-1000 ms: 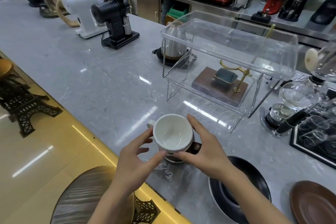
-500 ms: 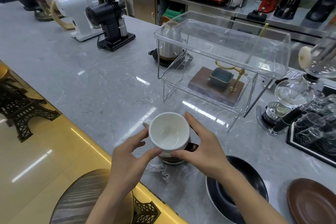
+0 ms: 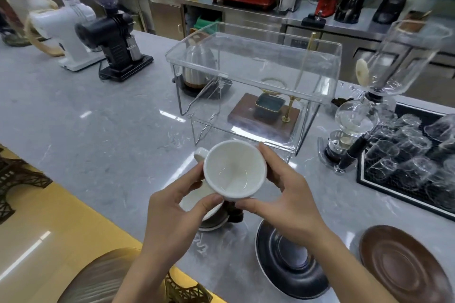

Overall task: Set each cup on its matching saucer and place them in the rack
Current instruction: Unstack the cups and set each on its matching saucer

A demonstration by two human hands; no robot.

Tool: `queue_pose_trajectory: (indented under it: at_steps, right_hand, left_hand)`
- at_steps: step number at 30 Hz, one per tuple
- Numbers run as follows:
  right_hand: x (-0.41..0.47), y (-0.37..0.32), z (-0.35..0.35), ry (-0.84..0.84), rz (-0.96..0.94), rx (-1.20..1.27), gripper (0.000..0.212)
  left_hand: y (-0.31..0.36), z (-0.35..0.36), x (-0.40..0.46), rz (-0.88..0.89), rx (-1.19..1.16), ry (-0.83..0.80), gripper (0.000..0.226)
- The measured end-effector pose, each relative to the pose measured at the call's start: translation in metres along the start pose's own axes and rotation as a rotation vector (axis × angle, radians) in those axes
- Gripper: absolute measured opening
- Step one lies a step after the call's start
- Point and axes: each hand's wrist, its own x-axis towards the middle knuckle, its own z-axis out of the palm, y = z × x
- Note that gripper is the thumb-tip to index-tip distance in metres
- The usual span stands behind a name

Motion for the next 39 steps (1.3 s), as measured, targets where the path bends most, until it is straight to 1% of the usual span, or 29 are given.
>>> queue_pose_trajectory:
  at_steps: [5,8,12,20,24,30,34,37,39]
  right_hand:
    - [-0.015,0.01,-0.032,0.052,0.021,-0.017,0.107]
    - [-0.028,0.02,-0.054,0.074,0.05,-0.035,0.107]
    - [-0.046,0.035,-0.08,0.116,0.128,-0.037,0.106]
    - [-0.055,0.079,-0.117,0.161,0.26,-0.003,0.114]
    - [-0.052,0.1,-0.125,0.181,0.311,-0.008,0.11]
    - [-0.049,0.125,-0.13,0.196,0.403,-0.011,0.12]
    - [-0.047,0.136,-0.13,0.192,0.426,-0.024,0.12]
    - [-0.048,0.141,-0.13,0.198,0.432,-0.056,0.114]
    - [-0.048,0.144,-0.13,0.201,0.435,-0.085,0.114]
  left_hand:
    - [0.01,0.029,0.005,0.019,0.008,-0.079,0.061]
    - [0.013,0.055,0.004,-0.006,0.005,-0.143,0.061]
    - [0.014,0.088,0.004,-0.014,0.033,-0.244,0.057]
    - [0.01,0.158,0.016,-0.071,0.115,-0.41,0.055]
    - [0.007,0.186,0.026,-0.083,0.16,-0.501,0.057]
    - [-0.003,0.213,0.04,-0.107,0.192,-0.534,0.06]
    - [-0.011,0.223,0.044,-0.132,0.231,-0.552,0.064]
    - [-0.013,0.226,0.046,-0.152,0.242,-0.553,0.063]
    - [-0.013,0.228,0.046,-0.156,0.247,-0.559,0.062]
